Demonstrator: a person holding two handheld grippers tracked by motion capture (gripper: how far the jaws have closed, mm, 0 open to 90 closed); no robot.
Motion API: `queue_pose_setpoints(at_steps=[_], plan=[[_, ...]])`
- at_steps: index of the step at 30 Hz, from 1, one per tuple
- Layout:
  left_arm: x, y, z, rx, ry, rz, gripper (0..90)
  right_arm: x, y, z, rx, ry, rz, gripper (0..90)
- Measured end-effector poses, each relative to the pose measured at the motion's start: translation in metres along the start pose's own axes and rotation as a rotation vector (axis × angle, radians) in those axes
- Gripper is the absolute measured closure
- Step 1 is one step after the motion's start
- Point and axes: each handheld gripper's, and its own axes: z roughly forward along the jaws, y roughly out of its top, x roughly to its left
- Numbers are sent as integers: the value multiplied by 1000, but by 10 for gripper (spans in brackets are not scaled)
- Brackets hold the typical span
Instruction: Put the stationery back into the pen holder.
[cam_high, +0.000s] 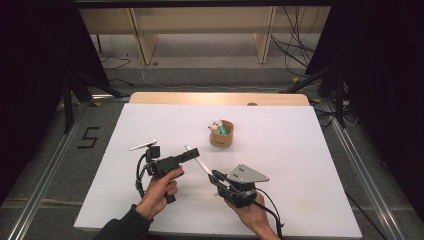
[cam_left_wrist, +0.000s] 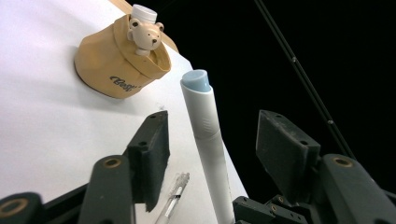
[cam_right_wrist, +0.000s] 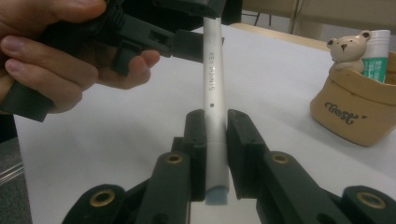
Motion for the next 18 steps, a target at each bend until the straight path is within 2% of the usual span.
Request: queue_pose_setpoints(at_steps=[18], plan=[[3, -3, 1, -14, -6, -16, 630, 1, -2, 0, 0, 6, -7, 793]])
